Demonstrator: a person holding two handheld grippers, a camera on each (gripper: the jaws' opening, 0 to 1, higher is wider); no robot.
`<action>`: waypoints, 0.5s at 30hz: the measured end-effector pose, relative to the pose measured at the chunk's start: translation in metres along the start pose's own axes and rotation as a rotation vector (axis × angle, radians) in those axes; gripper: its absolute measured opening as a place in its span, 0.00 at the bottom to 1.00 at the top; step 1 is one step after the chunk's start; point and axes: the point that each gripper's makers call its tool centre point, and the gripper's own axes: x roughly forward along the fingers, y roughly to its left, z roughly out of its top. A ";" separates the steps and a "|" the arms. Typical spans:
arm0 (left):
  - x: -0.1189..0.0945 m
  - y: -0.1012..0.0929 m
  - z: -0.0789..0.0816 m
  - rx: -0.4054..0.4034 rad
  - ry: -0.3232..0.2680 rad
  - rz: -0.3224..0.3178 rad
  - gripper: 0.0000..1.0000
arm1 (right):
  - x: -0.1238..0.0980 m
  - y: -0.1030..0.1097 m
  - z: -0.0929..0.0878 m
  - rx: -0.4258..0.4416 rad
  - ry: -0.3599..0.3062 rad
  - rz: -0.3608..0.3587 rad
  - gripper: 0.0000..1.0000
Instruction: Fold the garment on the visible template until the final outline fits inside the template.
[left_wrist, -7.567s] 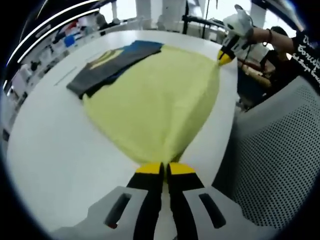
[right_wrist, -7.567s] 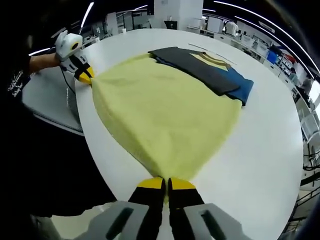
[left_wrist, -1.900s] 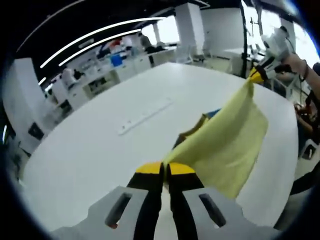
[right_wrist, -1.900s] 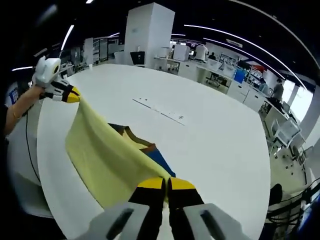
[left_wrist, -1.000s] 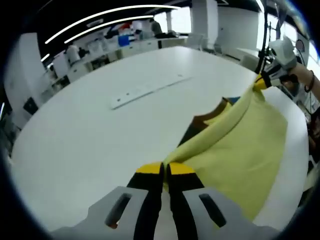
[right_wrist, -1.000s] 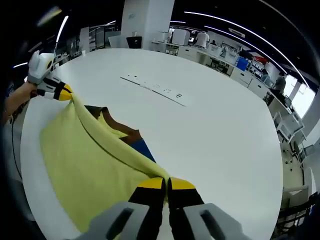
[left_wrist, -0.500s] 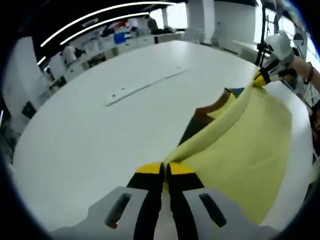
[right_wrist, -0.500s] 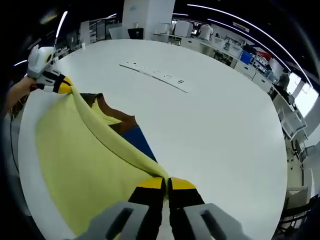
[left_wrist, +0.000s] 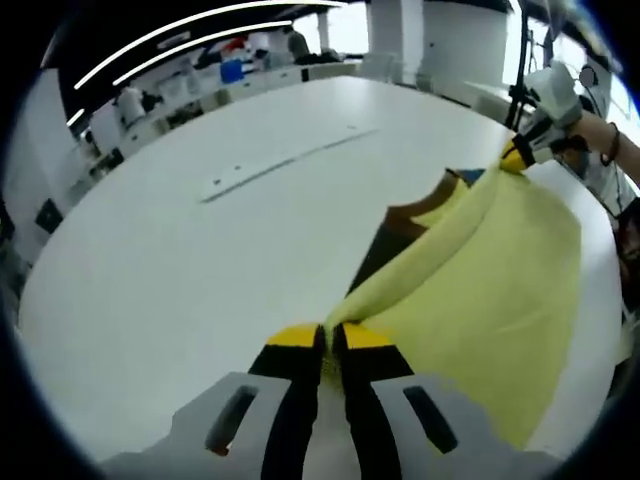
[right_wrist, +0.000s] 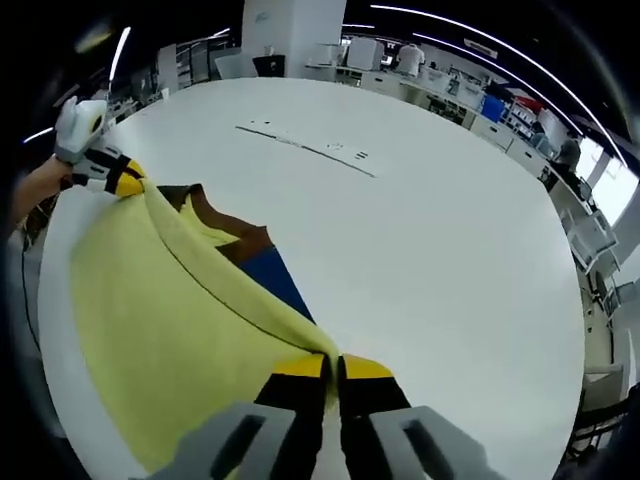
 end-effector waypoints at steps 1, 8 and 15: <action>-0.002 0.000 -0.001 -0.004 -0.003 -0.003 0.14 | -0.002 0.000 0.001 0.002 -0.006 0.004 0.01; -0.015 -0.001 0.005 0.053 -0.050 -0.029 0.24 | -0.017 0.000 0.004 -0.071 -0.031 0.021 0.23; -0.015 -0.001 0.001 0.132 -0.049 -0.035 0.28 | -0.020 -0.003 0.002 -0.125 -0.052 0.012 0.25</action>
